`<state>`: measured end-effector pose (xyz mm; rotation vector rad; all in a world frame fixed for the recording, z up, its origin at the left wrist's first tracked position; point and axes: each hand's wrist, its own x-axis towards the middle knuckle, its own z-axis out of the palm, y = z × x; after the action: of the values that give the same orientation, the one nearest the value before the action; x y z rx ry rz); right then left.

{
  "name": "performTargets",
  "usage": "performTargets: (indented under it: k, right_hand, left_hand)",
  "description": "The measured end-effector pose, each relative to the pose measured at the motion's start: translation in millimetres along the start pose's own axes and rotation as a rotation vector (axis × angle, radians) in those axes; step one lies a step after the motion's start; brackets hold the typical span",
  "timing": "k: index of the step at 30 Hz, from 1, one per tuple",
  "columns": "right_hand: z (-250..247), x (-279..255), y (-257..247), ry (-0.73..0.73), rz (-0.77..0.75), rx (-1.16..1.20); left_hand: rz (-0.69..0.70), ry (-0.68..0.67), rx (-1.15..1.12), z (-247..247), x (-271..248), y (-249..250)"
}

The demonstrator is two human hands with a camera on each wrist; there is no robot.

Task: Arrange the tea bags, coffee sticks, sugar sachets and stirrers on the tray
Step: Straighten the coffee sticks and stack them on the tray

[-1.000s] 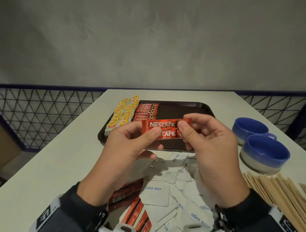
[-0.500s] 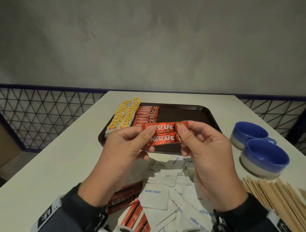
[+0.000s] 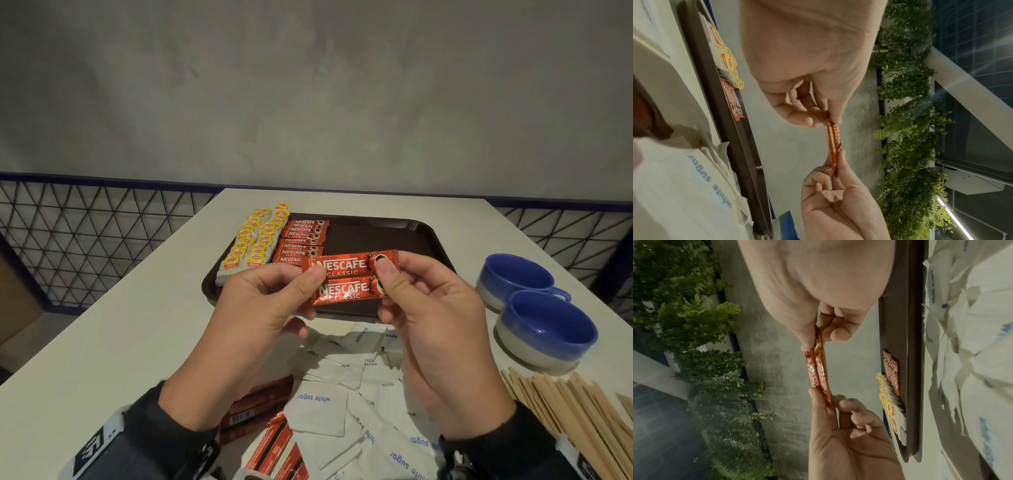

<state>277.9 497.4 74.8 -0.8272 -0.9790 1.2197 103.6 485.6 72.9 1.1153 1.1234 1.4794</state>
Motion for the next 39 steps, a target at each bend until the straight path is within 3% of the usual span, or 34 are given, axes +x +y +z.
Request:
performTargets:
  k: [10,22,27,32,39]
  right_hand:
    - [1,-3,-5,-0.035,-0.014,-0.004]
    - [3,-9,-6,-0.047,-0.24,-0.198]
    - [4,-13,-20,-0.172,-0.563,-0.817]
    - [37,6,-33,-0.373,-0.622,-1.556]
    - [90,44,-18,-0.536,-0.903,-2.078]
  left_hand:
    - [0.035,0.033,0.015,-2,2,-1]
    - [0.029,0.035,0.05,-4,4,1]
    - [-0.015,0.042,0.036,-14,7,11]
    - [-0.132,0.06,0.068,-35,19,13]
    - [-0.279,0.147,-0.105,-64,39,12]
